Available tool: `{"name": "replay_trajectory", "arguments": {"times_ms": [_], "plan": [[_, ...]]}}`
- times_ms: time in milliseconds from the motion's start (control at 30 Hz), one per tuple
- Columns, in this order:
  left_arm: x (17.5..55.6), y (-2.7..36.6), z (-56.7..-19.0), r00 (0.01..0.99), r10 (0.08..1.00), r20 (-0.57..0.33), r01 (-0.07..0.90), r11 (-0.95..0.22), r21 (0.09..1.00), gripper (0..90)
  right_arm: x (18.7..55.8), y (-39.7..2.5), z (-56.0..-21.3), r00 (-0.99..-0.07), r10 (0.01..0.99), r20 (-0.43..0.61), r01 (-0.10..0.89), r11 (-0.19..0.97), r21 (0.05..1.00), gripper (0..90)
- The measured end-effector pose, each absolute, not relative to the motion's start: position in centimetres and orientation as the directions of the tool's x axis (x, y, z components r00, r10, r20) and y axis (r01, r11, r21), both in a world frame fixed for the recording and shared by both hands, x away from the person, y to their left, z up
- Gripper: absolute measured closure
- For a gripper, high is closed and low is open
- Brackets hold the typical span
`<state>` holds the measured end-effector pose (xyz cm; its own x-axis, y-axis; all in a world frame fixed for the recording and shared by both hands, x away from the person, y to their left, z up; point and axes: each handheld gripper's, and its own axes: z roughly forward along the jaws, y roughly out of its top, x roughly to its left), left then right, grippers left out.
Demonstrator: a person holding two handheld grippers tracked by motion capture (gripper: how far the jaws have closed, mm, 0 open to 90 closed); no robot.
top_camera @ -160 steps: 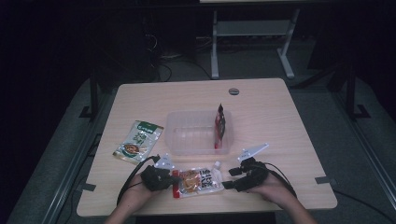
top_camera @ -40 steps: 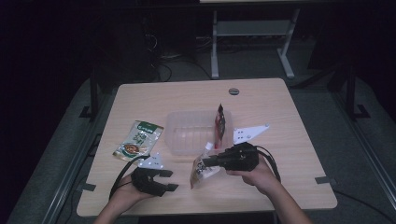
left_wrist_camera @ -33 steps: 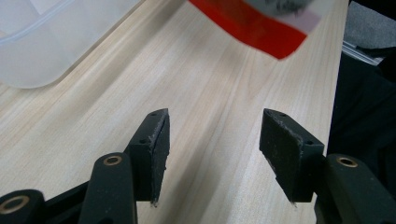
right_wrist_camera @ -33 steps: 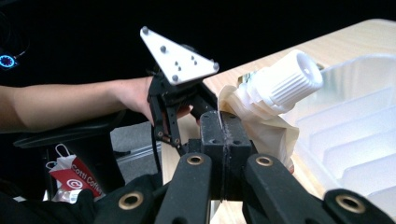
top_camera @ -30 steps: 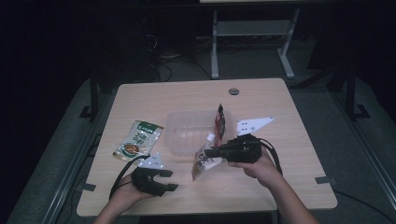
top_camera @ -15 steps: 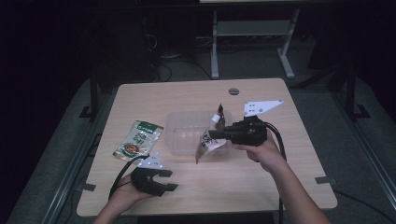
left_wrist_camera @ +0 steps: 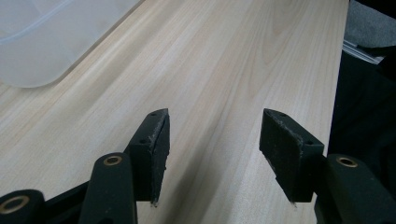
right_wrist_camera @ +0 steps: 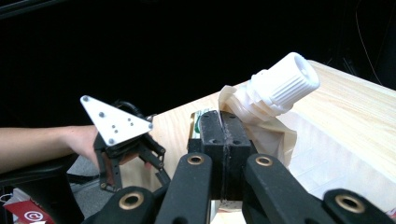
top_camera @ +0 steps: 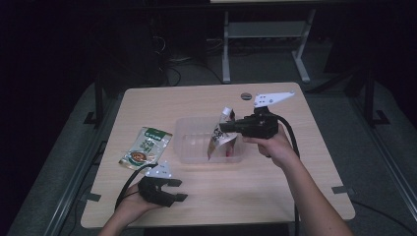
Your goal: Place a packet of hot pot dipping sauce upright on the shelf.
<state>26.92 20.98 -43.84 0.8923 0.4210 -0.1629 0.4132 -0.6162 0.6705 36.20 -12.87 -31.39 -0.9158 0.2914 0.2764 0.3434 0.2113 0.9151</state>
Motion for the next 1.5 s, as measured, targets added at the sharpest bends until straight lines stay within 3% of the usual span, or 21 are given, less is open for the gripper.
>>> {"name": "replay_trajectory", "arguments": {"times_ms": [533, 1500], "plan": [[26.8, 21.0, -43.9, 0.894, 0.419, -0.159, 0.409, -0.618, 0.671, 42.6, 39.3, -11.3, -32.4, -0.900, 0.315, 0.303, 0.385, 0.243, 0.890, 90.0], [26.7, 20.9, -44.1, 0.895, 0.416, -0.159, 0.409, -0.625, 0.665, 42.9, 41.2, -9.9, -34.7, -0.870, 0.377, 0.318, 0.442, 0.312, 0.841, 89.9]]}}
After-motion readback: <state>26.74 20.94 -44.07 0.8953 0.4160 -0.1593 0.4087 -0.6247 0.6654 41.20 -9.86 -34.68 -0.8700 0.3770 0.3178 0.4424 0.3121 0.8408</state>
